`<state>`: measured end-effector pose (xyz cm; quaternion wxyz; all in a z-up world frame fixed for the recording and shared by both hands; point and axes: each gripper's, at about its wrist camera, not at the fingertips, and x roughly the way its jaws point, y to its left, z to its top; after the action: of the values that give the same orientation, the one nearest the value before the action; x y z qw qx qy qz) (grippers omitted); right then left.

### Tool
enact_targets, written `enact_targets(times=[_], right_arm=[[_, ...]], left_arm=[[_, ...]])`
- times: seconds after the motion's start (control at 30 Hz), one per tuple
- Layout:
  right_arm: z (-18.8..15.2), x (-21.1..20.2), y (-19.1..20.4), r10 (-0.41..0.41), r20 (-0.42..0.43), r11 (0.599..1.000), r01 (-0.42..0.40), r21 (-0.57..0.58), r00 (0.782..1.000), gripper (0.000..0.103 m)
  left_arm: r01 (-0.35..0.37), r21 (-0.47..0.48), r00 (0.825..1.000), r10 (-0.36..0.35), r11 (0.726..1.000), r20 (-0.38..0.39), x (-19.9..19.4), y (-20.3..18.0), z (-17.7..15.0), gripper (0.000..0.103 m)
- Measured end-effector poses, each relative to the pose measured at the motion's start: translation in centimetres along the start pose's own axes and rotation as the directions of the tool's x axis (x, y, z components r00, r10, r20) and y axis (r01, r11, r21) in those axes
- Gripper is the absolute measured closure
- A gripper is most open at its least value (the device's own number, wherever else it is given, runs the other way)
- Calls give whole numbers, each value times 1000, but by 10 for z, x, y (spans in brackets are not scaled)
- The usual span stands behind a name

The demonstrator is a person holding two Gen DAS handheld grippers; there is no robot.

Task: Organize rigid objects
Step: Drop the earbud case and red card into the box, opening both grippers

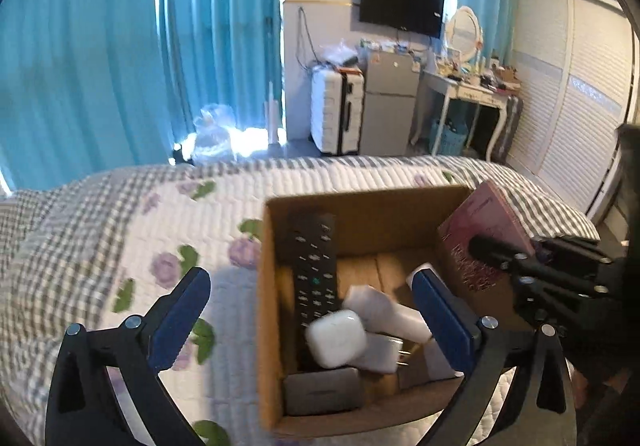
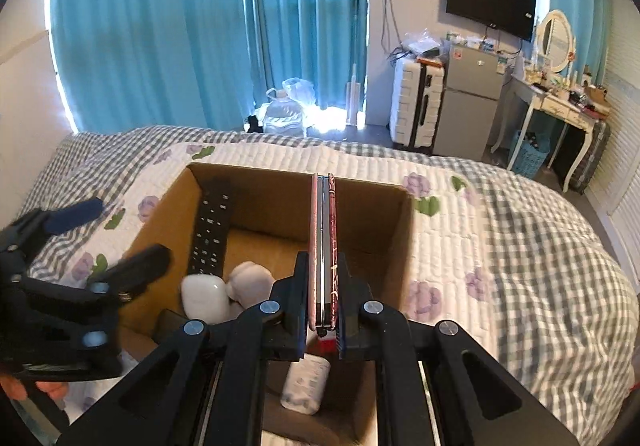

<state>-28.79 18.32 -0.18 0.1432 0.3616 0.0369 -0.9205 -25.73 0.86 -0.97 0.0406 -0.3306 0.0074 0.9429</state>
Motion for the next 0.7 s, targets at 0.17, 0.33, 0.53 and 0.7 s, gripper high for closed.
enact_targets(times=[0.17,0.33,0.53,0.7], right_arm=[[4,36,4,13,-63,999,-11,31,998,93],[7,52,4,1,-90,998,5,68,996,78],[18,17,1,24,-3,993,-24,115,1000,44],[26,-40,5,-14,57,996,9,93,998,44]], left_arm=[[-28,-27,999,28,999,21,-4,21,0,0],[-49,-38,998,50,998,34,-1,33,-4,0],[-75,-41,995,78,996,60,-14,34,-7,1],[-77,-34,989,81,996,127,-57,27,-1,0]])
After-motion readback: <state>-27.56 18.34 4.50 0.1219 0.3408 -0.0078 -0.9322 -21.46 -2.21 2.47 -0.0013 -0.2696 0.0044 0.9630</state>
